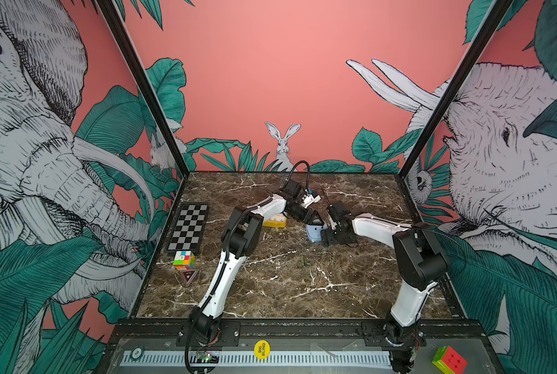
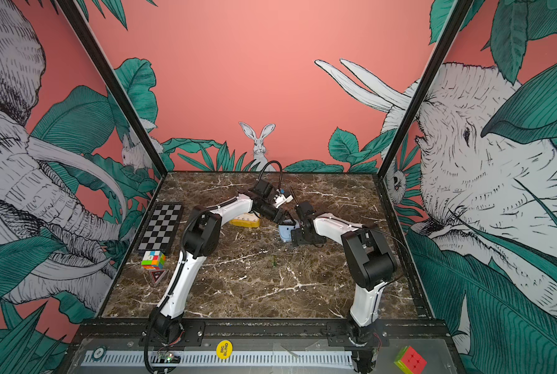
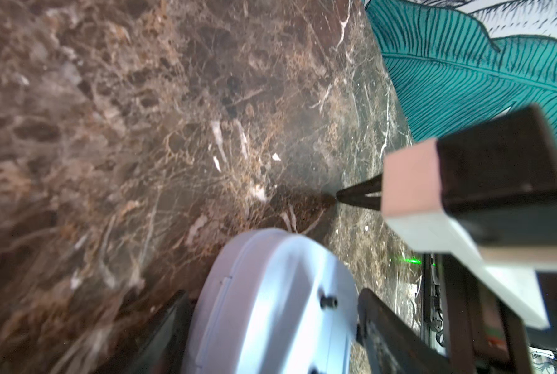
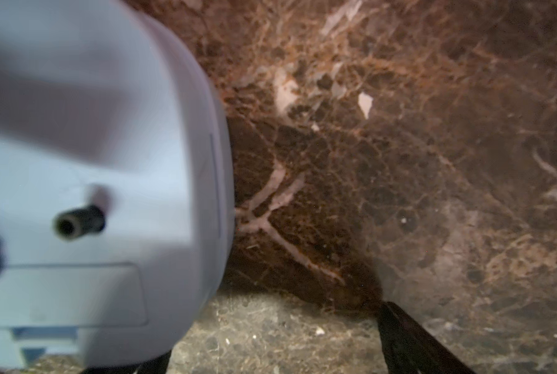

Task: Insert the battery into the alarm
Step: Adjust the alarm at the center of the board.

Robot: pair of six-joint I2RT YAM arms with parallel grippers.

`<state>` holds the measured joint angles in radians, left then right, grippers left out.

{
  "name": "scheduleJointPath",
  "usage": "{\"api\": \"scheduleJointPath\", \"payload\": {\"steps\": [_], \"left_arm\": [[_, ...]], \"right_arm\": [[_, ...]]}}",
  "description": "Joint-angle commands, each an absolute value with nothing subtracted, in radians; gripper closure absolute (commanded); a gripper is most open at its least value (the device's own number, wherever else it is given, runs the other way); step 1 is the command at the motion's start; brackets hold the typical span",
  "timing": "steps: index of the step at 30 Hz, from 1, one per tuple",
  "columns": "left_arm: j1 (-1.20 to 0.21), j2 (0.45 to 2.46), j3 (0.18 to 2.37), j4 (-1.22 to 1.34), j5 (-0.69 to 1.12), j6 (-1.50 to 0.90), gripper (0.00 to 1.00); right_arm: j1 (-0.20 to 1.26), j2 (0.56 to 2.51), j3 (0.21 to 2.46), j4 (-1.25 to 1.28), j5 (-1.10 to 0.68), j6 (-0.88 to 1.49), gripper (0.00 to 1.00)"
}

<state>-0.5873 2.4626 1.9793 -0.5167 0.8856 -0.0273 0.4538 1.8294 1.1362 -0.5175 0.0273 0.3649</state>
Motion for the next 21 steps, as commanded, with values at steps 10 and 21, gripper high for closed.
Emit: {"api": "scheduleJointPath", "payload": {"steps": [10,21], "left_arm": [[-0.597,2.274,1.811,-0.529,0.906,0.018,0.19],[-0.592,2.208,1.72,-0.541,0.886,0.043,0.21]], "right_arm": [[0.415,1.914,1.266,-0.56,0.099,0.323,0.05],[0.403,2.022,1.421,-0.547,0.03,0.199,0.05]]}}
